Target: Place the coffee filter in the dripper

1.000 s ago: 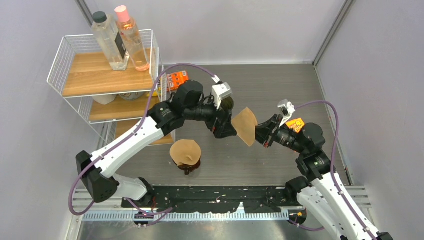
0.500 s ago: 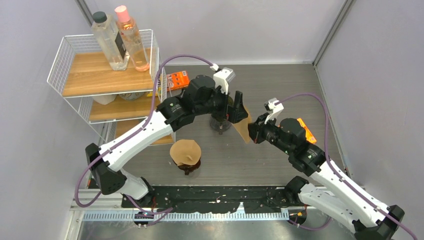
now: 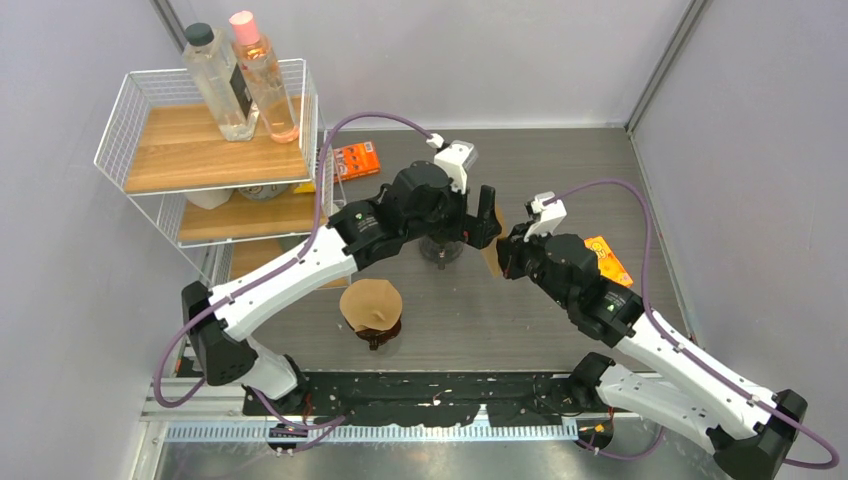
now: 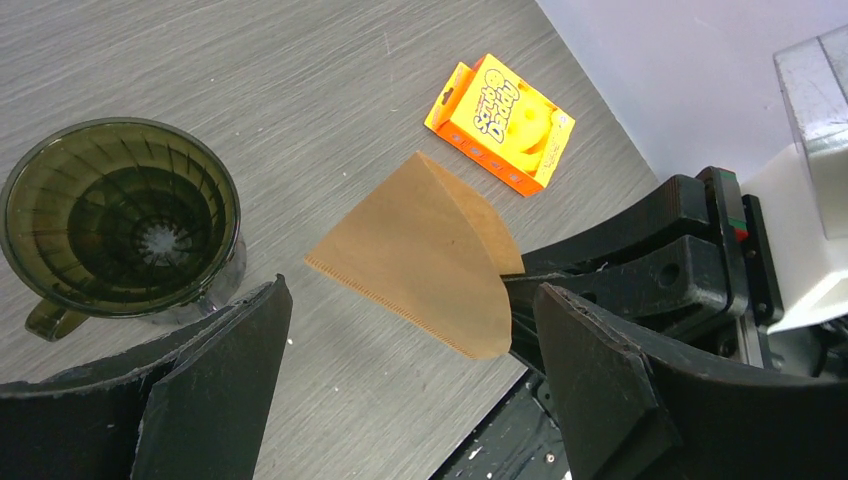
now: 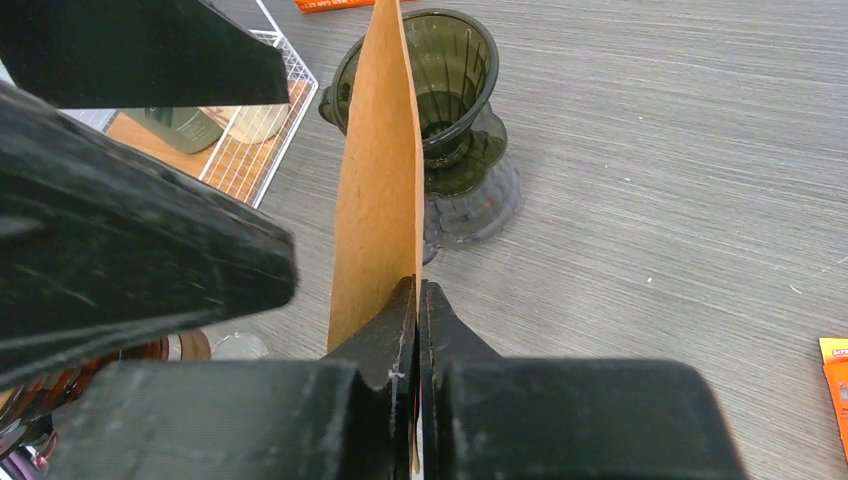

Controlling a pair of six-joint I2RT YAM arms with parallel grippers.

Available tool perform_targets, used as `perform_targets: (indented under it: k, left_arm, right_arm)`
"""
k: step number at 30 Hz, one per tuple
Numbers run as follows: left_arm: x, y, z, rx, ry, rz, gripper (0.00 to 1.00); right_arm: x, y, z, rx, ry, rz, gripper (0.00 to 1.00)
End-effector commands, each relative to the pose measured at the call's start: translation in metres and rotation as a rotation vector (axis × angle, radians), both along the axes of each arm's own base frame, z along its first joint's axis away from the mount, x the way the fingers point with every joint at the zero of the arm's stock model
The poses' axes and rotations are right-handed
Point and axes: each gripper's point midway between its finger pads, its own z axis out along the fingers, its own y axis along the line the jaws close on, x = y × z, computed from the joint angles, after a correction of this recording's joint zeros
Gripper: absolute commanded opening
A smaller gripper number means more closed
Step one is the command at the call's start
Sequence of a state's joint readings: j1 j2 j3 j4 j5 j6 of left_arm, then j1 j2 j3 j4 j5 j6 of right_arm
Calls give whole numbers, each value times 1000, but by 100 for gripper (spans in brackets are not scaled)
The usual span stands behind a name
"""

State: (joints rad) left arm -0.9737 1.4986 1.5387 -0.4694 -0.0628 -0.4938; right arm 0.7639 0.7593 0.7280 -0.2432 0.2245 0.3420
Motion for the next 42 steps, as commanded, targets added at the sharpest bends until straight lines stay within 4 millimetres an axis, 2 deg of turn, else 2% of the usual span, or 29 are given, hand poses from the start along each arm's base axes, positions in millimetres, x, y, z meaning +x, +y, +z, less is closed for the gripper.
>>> perform_targets:
  k: [1,4,8,14,28,34,37,42]
  left_arm:
    - [10,-6,13,-36,-48,39,100]
    - [13,-9,8,-21,-44,44,99]
    - [18,-5,-6,35,-34,76,100]
    - [24,1,-16,83,-35,116,99]
    - [34,29,-16,190,-109,245,100]
    - [32,35,-17,218,-114,247,100]
    - [29,32,-16,188,-106,234,100]
    - [26,15,-10,95,-80,207,100]
  right_arm:
    - [7,1,26,27,-55,-44,5]
    - [8,2,30,26,-67,-48,5]
    - [8,2,34,36,-77,-54,5]
    - [8,2,38,48,-89,-54,5]
    - [11,-9,40,27,-95,-108,5]
    - [11,-12,38,12,-90,-122,5]
    - [11,-10,36,9,-86,-117,5]
    - [13,-1,40,52,-96,-99,5]
